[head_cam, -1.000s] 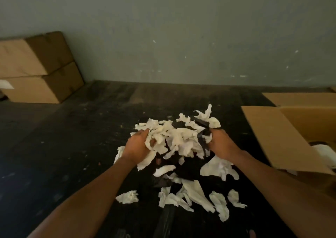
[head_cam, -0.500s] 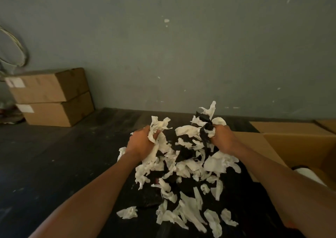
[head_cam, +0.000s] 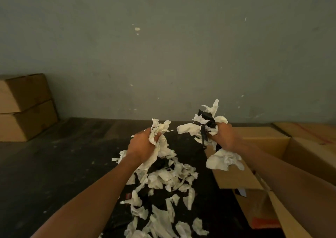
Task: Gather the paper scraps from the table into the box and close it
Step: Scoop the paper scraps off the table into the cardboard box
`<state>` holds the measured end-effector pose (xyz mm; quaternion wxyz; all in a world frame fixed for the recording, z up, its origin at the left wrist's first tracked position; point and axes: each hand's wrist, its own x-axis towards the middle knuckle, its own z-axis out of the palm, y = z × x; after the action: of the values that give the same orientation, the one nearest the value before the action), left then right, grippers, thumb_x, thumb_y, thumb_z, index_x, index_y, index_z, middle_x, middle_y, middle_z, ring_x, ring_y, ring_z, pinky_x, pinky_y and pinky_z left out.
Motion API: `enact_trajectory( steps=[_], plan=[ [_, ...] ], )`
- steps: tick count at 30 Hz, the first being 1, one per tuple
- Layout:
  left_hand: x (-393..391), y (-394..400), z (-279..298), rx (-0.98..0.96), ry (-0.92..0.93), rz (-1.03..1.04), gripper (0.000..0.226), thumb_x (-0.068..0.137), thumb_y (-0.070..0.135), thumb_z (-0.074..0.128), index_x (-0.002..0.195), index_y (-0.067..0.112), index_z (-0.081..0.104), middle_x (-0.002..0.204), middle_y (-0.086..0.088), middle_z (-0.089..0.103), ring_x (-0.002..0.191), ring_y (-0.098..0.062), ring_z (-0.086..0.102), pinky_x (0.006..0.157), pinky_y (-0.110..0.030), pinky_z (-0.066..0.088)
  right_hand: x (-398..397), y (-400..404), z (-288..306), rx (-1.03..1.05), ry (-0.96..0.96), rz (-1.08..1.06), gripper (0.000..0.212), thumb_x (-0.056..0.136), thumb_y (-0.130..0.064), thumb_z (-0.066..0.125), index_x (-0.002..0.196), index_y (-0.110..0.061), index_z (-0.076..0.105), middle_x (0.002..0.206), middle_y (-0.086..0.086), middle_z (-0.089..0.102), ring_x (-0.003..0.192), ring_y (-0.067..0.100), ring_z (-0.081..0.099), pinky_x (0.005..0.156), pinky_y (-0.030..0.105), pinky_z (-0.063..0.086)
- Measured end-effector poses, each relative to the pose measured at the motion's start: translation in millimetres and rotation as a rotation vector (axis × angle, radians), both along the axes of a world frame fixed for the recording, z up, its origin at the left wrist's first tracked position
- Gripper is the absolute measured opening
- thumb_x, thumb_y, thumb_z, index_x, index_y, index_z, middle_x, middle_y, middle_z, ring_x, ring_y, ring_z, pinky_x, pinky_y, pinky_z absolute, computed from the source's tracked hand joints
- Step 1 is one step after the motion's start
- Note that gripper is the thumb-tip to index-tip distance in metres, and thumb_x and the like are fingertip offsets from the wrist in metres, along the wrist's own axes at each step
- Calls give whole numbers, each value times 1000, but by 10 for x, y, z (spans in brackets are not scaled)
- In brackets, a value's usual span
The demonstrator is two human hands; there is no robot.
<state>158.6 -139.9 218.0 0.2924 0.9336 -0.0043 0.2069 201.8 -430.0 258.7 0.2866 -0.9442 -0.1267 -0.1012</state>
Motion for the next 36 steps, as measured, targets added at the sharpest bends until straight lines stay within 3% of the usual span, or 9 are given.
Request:
enact_trajectory(
  steps=[12,15,18,21,25,30,33,36],
  plan=[
    [659,-2191,3,-49,-30,-13,48,95,59,39,116,23,62,100,2,69,89,-15,66,82,-37,54,792,-2112,-82,-104,-2,43,37,87,-31,65,118,-11,62,109,13,66,99,33,62,87,45,51],
    [806,-2770,-50,-95,-14,-52,48,94,61,38,117,25,61,102,3,70,87,-13,66,81,-34,55,973,-2619,-209,-213,7,27,44,83,-49,60,113,-17,61,100,11,69,86,27,65,78,43,55],
    [968,-3301,-87,-67,27,-88,48,96,58,37,120,24,60,107,1,70,91,-15,66,82,-35,55,1106,-2991,-353,-261,44,33,35,87,-36,65,112,-11,63,101,13,68,91,28,63,75,32,48],
    [1116,-3744,-223,-59,91,-120,50,97,58,35,128,25,56,117,-2,68,101,-21,64,87,-36,52,1245,-3257,-572,-240,142,100,32,89,-33,64,113,-12,64,108,10,67,98,25,61,84,35,49],
    [1303,-4140,-561,-52,325,-137,54,93,59,44,132,23,52,127,-7,61,115,-27,58,96,-43,48,1368,-3463,-916,-207,312,204,42,88,-35,65,125,-20,54,121,2,61,109,20,58,95,35,48],
    [1399,-4246,-876,-87,722,-200,100,78,57,70,154,22,15,159,-9,22,145,-32,23,115,-45,29,1418,-3601,-1155,-150,482,321,94,66,-50,81,144,-28,33,139,-3,44,124,17,45,102,33,41],
    [1390,-4284,-912,53,877,-277,116,77,64,68,155,23,-7,164,-4,3,150,-28,11,117,-40,25,1492,-3680,-1264,-158,530,282,89,73,-45,78,145,-24,32,144,2,41,127,20,44,101,30,39],
    [1429,-4325,-994,138,1017,-319,119,77,71,61,153,24,-17,165,-3,1,150,-28,11,116,-37,26,1561,-3741,-1346,-168,504,138,79,84,-46,67,148,-22,27,151,9,32,131,25,43,104,34,41]
  ],
)
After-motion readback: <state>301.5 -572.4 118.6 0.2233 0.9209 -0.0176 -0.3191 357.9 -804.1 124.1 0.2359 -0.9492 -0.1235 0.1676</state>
